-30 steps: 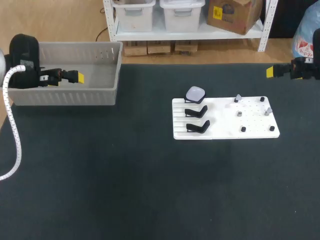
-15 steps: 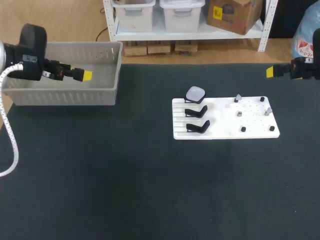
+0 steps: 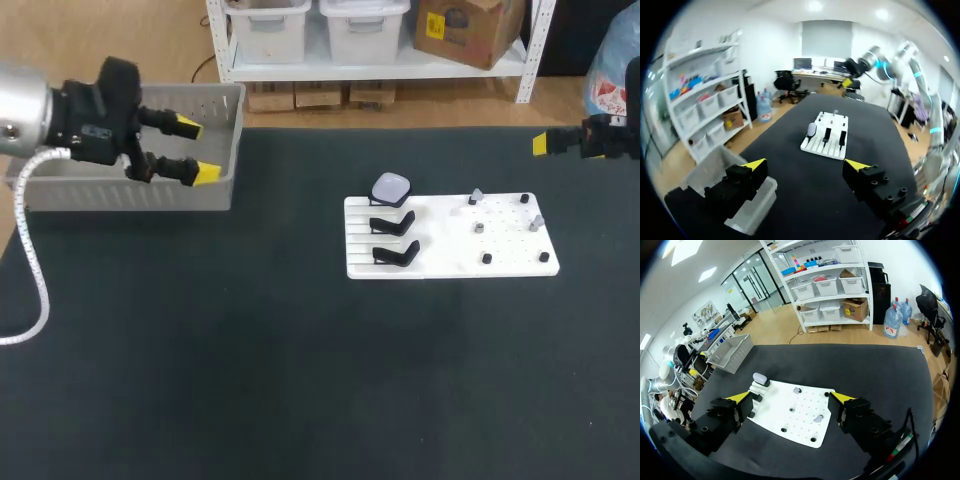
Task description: Pick up each earbud case from the left stands, insert the matching earbuds, close the lid, and place the case in the box.
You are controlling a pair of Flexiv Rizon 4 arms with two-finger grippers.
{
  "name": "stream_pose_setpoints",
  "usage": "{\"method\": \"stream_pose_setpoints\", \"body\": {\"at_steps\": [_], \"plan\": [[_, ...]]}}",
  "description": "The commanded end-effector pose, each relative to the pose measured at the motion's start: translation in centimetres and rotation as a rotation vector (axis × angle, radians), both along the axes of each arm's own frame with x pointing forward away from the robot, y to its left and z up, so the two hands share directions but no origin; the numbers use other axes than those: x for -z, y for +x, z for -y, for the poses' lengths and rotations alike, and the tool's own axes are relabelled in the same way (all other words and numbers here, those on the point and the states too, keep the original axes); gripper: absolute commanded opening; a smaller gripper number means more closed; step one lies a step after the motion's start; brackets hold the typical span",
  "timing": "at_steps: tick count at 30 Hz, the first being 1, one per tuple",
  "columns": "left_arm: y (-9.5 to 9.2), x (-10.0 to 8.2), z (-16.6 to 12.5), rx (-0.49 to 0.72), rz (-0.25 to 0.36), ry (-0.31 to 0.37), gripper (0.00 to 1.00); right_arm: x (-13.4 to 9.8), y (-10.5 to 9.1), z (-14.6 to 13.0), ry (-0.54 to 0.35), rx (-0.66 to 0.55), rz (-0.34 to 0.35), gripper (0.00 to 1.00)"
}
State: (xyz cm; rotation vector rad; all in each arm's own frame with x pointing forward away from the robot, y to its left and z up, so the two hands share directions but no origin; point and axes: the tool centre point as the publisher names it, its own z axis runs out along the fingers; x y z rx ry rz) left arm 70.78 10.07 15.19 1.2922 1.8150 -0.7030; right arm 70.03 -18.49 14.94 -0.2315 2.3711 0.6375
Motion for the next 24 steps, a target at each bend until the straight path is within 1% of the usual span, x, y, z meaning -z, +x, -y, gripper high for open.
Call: {"method": "stream_pose_setpoints", "body": {"at_steps": [1,17,19,20,23,24], "plan": [[2.0,0.8,1.7,0.148,-0.009,0.024,1.0,0.0,0.0,0.0,-0.001,0.0,-0.001,1.0],[2.2,0.9,1.9,0.154,-0.013,0.028,1.0,0.0,0.0,0.0,-0.001,0.0,-0.001,1.0],[2.1,1.8,1.6,0.132,-0.033,0.02,1.0,0.0,0.0,0.0,-0.001,0.0,-0.001,1.0],[2.2,2.1,1.5,0.129,-0.026,0.022,1.0,0.0,0.0,0.0,-0.001,0.0,-0.001,1.0],[2.5,2.9,2.2,0.135,-0.032,-0.01,1.0,0.0,0.0,0.0,-0.001,0.0,-0.001,1.0],[2.9,3.1,2.5,0.143,-0.028,-0.019,1.0,0.0,0.0,0.0,-0.001,0.0,-0.001,1.0]]}}
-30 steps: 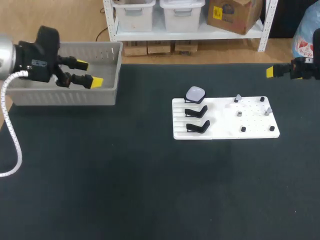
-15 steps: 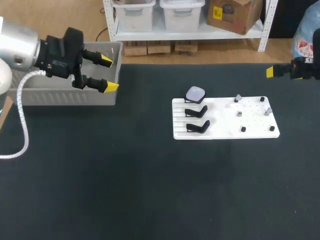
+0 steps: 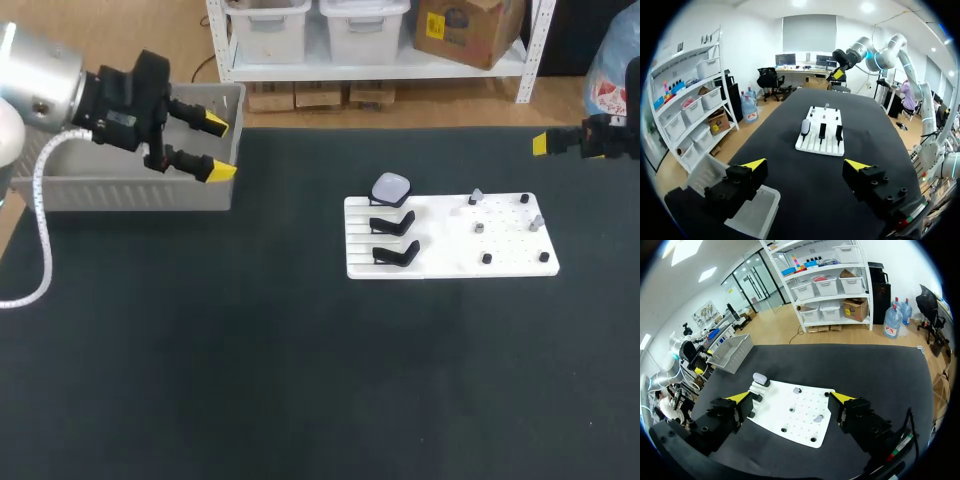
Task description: Pick up each earbud case from the left stands, insert the matching earbuds, close the lid, and place the case in the box.
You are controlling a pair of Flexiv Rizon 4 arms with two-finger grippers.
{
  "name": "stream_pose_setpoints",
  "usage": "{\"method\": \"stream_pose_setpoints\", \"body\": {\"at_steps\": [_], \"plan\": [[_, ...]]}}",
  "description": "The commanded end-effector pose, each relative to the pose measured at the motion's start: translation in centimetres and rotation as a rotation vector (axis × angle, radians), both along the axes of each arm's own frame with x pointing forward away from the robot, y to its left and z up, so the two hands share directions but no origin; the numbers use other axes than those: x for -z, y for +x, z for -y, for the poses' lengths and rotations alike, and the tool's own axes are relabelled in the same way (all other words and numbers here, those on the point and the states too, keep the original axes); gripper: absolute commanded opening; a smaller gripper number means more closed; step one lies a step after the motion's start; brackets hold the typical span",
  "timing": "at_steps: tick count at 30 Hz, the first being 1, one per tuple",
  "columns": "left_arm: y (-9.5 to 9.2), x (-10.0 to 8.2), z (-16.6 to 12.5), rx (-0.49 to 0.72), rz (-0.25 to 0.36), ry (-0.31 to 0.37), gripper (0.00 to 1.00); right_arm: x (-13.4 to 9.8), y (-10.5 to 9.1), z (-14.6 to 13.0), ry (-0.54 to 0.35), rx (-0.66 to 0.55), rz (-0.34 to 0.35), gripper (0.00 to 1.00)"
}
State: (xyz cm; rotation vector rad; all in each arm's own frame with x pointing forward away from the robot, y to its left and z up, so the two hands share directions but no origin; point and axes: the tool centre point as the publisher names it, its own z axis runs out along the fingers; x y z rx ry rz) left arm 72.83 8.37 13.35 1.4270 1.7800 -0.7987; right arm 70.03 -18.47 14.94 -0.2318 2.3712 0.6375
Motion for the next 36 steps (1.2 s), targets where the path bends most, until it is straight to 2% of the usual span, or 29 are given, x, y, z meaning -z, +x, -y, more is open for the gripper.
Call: {"method": "stream_pose_setpoints", "body": {"at_steps": [1,14,25,36], "plan": [[1.0,1.5,1.2,0.011,0.011,-0.041,1.0,0.0,0.0,0.0,-0.001,0.0,-0.001,1.0],[2.3,3.4,7.1,0.142,0.025,-0.052,1.0,0.0,0.0,0.0,-0.001,0.0,-0.001,1.0],[1.7,5.3,10.5,0.149,0.01,-0.059,1.0,0.0,0.0,0.0,-0.001,0.0,-0.001,1.0],[2.4,7.1,13.2,0.144,0.018,-0.038,1.0,0.0,0.0,0.0,-0.001,0.0,-0.001,1.0]]}}
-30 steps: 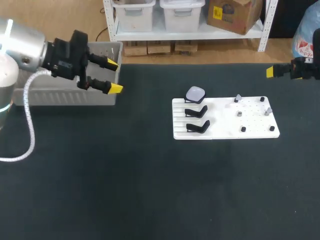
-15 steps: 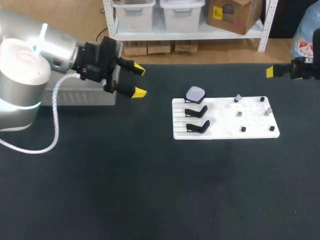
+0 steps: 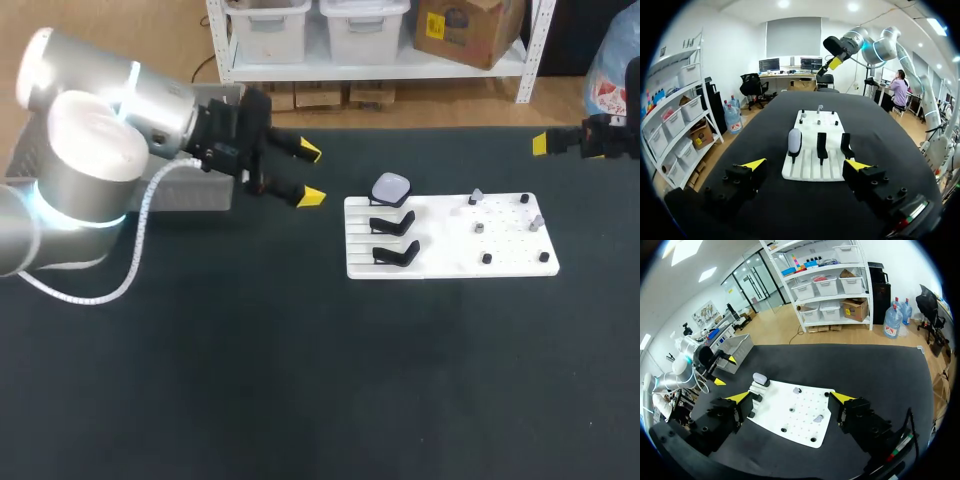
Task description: Pick up each earbud case from the left stands, insert the matching earbuds, close the lid, and place the case in the box.
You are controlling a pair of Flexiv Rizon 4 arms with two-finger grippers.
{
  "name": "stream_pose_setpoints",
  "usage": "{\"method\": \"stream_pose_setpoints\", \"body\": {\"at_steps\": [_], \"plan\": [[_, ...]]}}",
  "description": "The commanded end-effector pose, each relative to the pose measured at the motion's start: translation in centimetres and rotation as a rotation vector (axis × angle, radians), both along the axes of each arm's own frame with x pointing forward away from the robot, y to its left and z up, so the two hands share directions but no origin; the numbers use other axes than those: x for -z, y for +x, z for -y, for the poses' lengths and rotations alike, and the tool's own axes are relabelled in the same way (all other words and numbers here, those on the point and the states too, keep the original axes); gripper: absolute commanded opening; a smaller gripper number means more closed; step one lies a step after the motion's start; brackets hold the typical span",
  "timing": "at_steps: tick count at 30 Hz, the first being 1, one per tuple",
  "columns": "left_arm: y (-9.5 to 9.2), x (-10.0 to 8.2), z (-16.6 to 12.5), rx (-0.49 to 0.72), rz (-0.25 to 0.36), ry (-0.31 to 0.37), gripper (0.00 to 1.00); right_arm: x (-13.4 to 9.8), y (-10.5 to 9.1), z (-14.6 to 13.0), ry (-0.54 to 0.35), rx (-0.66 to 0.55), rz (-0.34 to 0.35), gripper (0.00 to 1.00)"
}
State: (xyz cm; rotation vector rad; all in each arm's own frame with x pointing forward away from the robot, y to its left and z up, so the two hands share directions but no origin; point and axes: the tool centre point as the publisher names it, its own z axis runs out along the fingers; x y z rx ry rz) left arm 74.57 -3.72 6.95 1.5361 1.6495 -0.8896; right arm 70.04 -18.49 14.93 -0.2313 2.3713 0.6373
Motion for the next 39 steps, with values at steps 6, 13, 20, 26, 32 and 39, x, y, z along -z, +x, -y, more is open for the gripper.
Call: {"method": "stream_pose_setpoints", "body": {"at_steps": [6,13,20,26,32,39], "plan": [[1.2,2.0,2.5,0.018,-0.012,0.034,0.93,0.0,0.0,0.0,-0.001,0.0,0.0,1.0],[1.8,2.9,4.0,0.038,-0.022,0.051,0.67,0.0,0.0,0.0,-0.001,0.0,0.0,1.0],[2.3,3.4,5.2,0.061,-0.021,0.049,0.75,0.0,0.0,0.0,-0.001,0.0,0.0,1.0],[2.2,3.9,6.0,0.074,-0.034,0.036,0.79,0.0,0.0,0.0,-0.001,0.0,0.0,1.0],[2.1,4.2,6.8,0.086,-0.039,0.032,0.78,0.0,0.0,0.0,-0.001,0.0,0.0,1.0],[2.0,4.4,7.7,0.093,-0.041,0.029,0.76,0.0,0.0,0.0,-0.001,0.0,0.0,1.0]]}}
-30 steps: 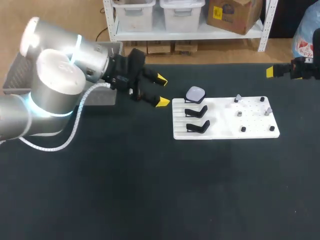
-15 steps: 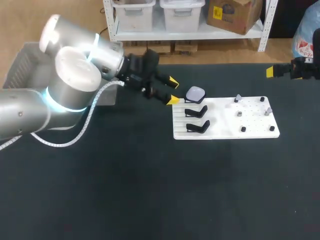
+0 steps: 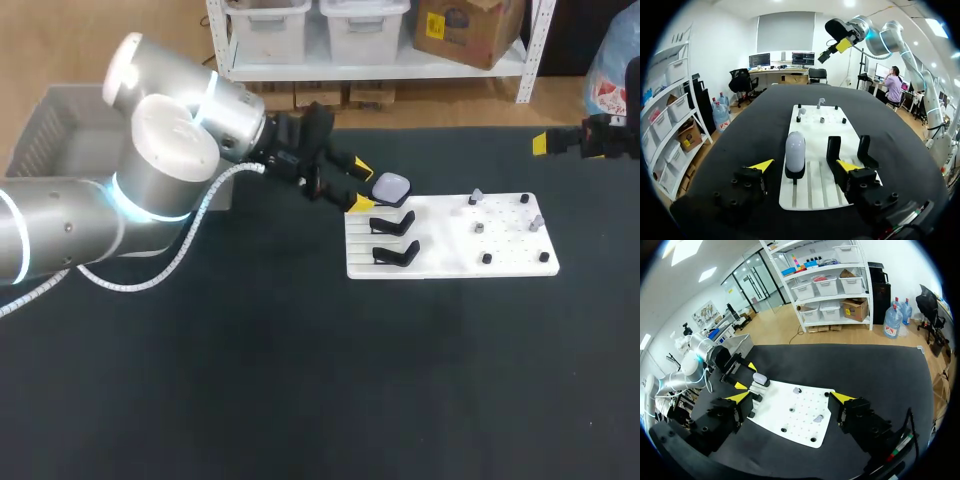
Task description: Pick up each earbud case from the left stands, insert the matching earbuds, close the lid, and place the case in the box.
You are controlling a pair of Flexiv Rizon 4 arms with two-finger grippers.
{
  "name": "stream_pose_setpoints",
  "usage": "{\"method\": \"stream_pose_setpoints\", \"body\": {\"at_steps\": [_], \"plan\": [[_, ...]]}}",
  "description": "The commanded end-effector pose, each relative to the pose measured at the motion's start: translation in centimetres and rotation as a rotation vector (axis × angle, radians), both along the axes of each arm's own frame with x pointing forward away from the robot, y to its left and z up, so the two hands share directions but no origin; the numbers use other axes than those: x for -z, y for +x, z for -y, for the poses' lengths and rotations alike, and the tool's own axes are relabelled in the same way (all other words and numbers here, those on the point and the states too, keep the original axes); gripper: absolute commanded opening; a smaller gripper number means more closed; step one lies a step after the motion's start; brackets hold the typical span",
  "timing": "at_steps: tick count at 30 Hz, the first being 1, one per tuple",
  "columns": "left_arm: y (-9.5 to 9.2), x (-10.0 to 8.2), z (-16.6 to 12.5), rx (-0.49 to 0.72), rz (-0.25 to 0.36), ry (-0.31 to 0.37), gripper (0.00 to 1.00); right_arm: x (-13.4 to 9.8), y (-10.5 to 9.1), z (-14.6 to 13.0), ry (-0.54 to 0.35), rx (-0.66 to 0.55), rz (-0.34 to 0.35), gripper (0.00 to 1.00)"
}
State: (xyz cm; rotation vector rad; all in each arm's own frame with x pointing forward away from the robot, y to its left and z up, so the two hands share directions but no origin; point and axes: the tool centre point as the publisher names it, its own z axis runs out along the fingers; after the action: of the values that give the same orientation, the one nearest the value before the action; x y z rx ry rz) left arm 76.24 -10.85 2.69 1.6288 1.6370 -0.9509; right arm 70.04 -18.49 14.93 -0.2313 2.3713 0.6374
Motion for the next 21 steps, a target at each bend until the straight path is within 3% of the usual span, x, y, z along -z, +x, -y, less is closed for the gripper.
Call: {"method": "stream_pose_setpoints", "body": {"at_steps": [1,21], "plan": [[0.31,0.16,0.69,0.008,-0.003,0.003,0.75,-0.03,-0.03,0.02,-0.001,0.0,0.0,1.0],[0.18,0.75,1.42,-0.013,-0.008,0.004,0.65,-0.03,-0.03,0.02,-0.001,0.0,0.0,1.0]]}}
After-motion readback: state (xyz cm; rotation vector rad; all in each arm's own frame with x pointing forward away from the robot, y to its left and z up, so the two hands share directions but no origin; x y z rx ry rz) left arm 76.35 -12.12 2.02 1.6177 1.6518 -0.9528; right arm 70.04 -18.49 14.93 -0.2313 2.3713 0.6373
